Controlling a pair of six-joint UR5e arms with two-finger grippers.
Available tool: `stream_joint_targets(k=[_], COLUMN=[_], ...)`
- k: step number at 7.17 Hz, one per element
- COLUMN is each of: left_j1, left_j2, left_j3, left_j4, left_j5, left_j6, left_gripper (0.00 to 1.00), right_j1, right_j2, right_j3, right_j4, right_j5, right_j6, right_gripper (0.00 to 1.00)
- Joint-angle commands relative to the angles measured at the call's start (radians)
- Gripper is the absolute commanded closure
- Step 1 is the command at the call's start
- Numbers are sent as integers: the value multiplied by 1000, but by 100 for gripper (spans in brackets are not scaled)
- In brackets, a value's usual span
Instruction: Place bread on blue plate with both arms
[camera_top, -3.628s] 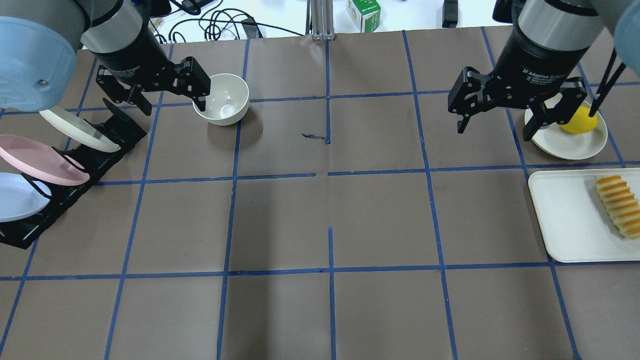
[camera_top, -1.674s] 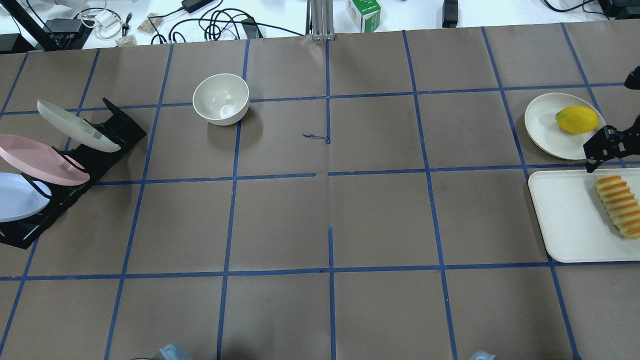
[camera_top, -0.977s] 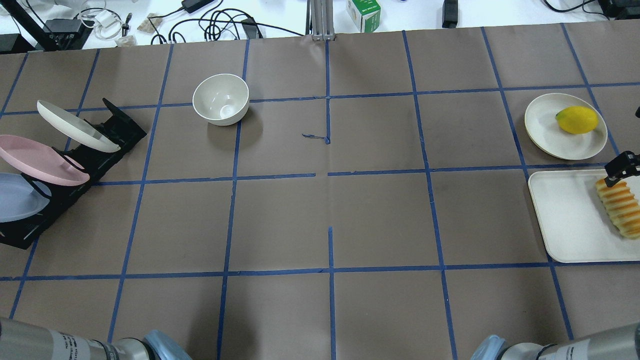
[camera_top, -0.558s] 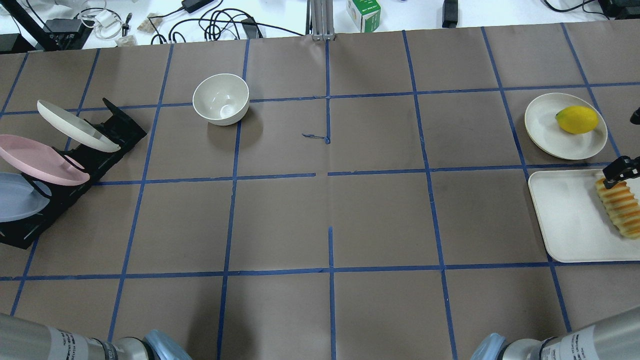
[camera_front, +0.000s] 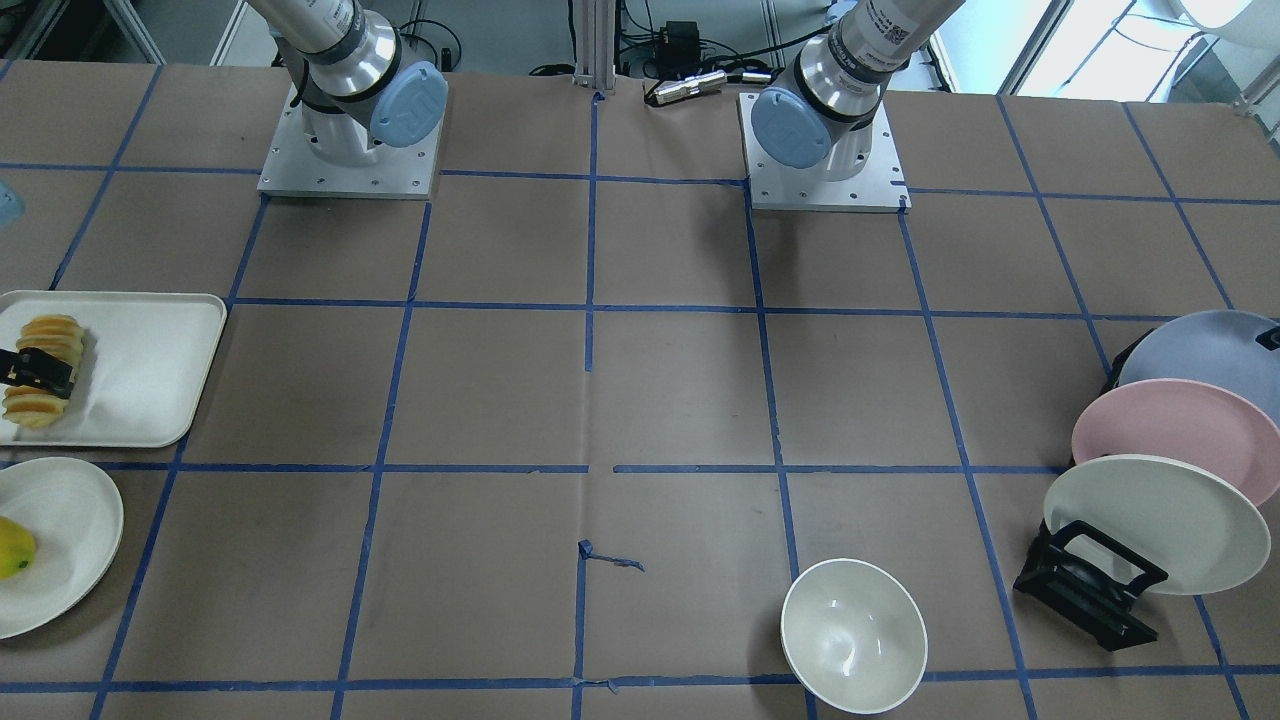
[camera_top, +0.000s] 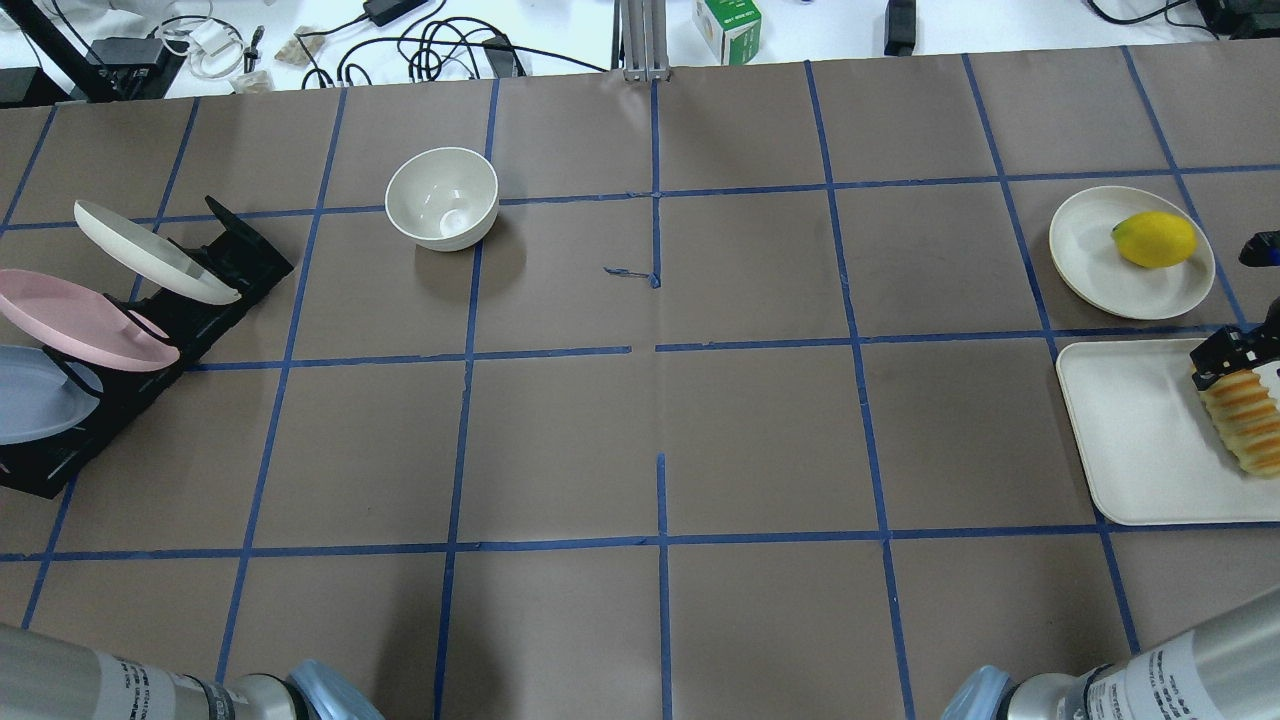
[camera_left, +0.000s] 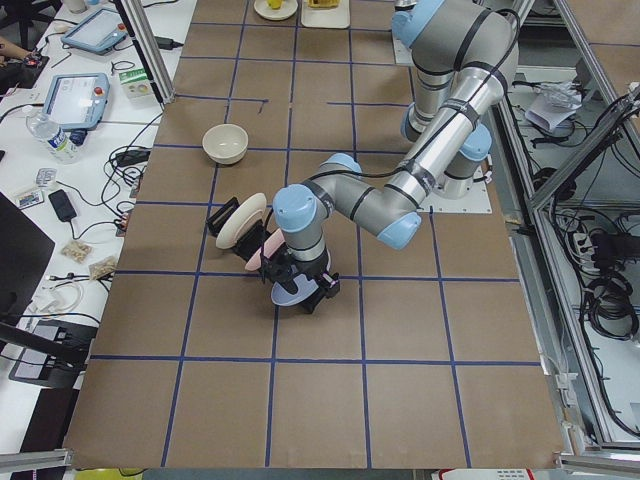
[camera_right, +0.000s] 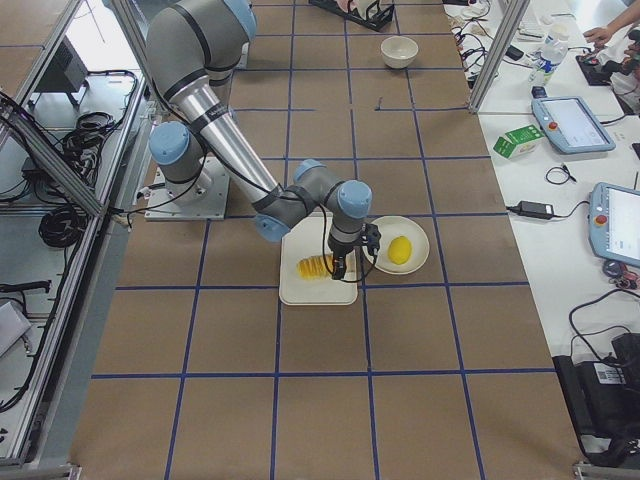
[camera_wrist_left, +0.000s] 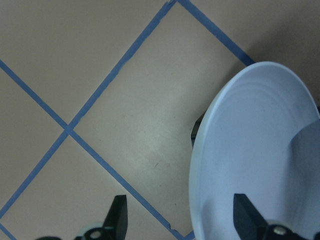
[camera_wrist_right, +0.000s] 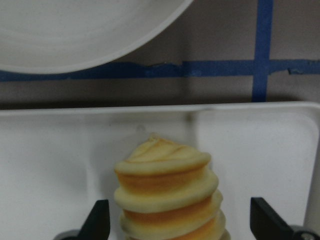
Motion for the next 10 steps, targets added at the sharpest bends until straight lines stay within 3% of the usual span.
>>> stream_joint_targets(k=[1,2,3,4,5,7,10], left_j1=[2,2,2,2,3,3,3], left_j2=[-1,-1,0,6,3,14,22], left_j3=[-1,-1,-1,-1,-1,1,15], left_j4=[-4,-7,-5,-7,-7,-7,-7], left_j5=[-3,-3,-1,2,2,6,18], left_j6=[8,8,8,5,7,2,-2], left_gripper=[83,83,83,93,97,99,100], right_j1=[0,0,0,0,0,3,69], right_j2=[24,34,36,33,25,-28,-205], right_j3=[4,-3,-4,-3,-4,-13,-59], right_j4=[-1,1,2,13,24,62,297], right_j5=[-1,-1,-1,-4,-7,-41,-21], right_j6=[5,12,11,11,11,43,115], right_gripper=[8,22,55,89,100,100,100])
